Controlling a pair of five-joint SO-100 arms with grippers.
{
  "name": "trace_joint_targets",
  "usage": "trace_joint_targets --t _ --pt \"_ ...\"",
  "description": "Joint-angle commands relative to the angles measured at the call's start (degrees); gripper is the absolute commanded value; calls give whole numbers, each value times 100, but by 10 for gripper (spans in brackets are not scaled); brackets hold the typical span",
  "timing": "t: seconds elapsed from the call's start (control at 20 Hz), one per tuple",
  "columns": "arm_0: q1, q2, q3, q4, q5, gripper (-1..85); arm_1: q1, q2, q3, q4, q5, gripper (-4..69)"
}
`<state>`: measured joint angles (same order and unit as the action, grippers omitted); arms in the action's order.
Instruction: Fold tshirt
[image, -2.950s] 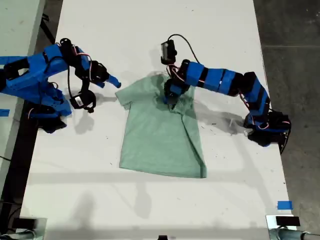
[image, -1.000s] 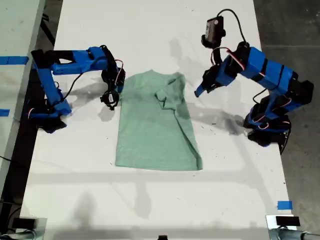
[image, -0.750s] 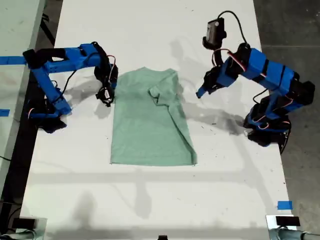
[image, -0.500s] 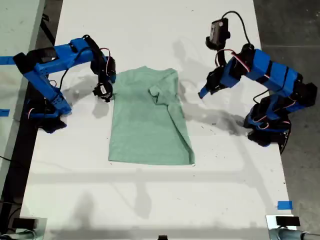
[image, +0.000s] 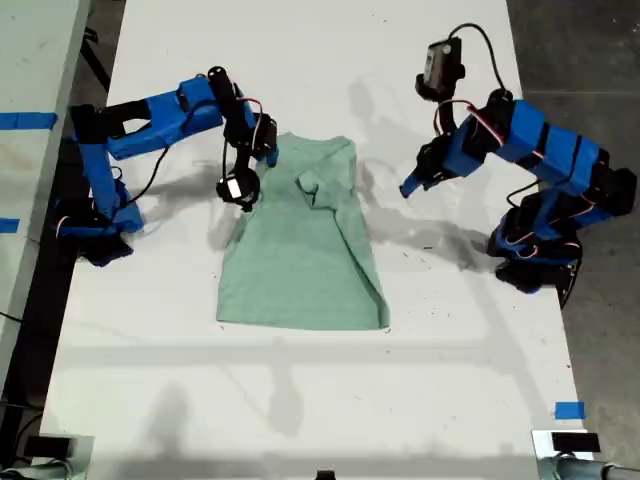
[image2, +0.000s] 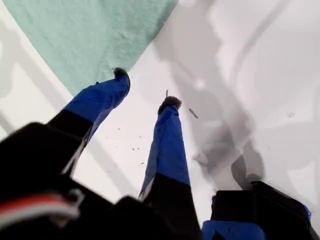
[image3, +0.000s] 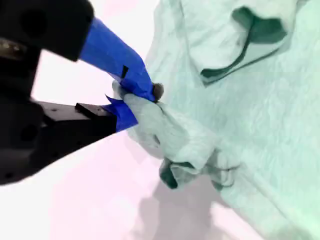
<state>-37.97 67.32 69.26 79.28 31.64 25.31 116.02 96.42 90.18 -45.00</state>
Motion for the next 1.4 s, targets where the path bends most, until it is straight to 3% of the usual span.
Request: trace_joint_targets --t 0.0,0.35,0.4,0.45,0.5,0.6,0.8,1.0,1.2,1.35 --pt "360 -554 -1775 272 -26 1 -26 369 9 -167 88 164" --pt "642 -879 -1802 -545 0 10 -44 501 202 -246 132 160" --pt "598 -993 -1802 -466 9 68 -62 501 211 -246 141 160" --pt "589 -1081 -1802 -413 88 231 -70 501 211 -246 158 159" --pt "624 -1107 -1802 -396 176 300 -79 501 229 -264 167 159" --pt "703 -1046 -1811 -483 237 333 -88 501 281 -325 193 158" --pt "800 -123 -1819 -694 211 332 -114 492 334 -369 237 157" --pt "870 475 -1687 545 -255 334 -439 501 369 -413 466 135" --pt "1916 756 -1195 765 -914 333 -993 501 519 -563 712 125" --pt "2725 800 -976 686 -1626 295 -1433 483 729 -668 1046 203"
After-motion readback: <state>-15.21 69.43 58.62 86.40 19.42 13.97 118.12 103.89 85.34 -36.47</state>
